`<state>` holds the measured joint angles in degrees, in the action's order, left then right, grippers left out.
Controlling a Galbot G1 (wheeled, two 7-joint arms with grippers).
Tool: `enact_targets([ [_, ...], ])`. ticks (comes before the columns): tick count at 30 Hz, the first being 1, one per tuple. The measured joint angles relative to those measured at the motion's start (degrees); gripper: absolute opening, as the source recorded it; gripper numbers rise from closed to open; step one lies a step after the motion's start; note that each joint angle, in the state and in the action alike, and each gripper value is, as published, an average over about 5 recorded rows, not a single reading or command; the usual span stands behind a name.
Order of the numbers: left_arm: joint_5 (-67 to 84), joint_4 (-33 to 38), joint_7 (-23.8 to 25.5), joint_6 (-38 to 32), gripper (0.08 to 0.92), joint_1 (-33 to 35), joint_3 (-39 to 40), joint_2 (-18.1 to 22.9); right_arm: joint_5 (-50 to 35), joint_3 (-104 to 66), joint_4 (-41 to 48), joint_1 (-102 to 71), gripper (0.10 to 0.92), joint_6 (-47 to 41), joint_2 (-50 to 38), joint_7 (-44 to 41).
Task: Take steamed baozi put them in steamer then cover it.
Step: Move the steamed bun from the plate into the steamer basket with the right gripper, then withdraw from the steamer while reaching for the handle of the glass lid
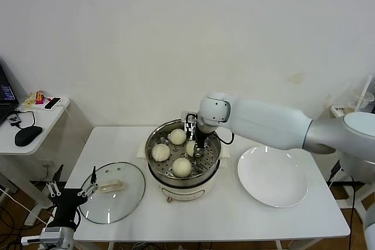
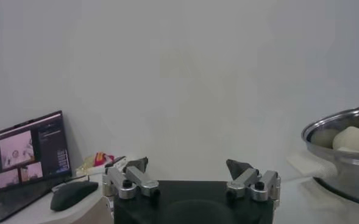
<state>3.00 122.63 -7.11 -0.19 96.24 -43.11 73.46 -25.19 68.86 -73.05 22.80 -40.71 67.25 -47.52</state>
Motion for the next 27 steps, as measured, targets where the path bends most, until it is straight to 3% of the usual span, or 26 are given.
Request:
enact_targets([
  [10, 0.0, -0.1, 0.0, 0.0, 0.823, -0.1, -0.1, 0.0, 0.7, -1.2, -1.1, 0.7, 0.812, -0.2, -1.1, -0.7],
  [20, 0.4, -0.1, 0.1, 0.2, 0.823, -0.2, 0.1, -0.2, 0.6, -5.6, -6.4, 1.4, 0.823, -0.2, -7.1, 1.1],
  [27, 0.5, -0.7, 0.1, 0.1, 0.823, -0.5, 0.6, 0.2, -2.0, -15.0, -13.3, -5.8, 0.823, 3.5, -14.6, 12.9],
])
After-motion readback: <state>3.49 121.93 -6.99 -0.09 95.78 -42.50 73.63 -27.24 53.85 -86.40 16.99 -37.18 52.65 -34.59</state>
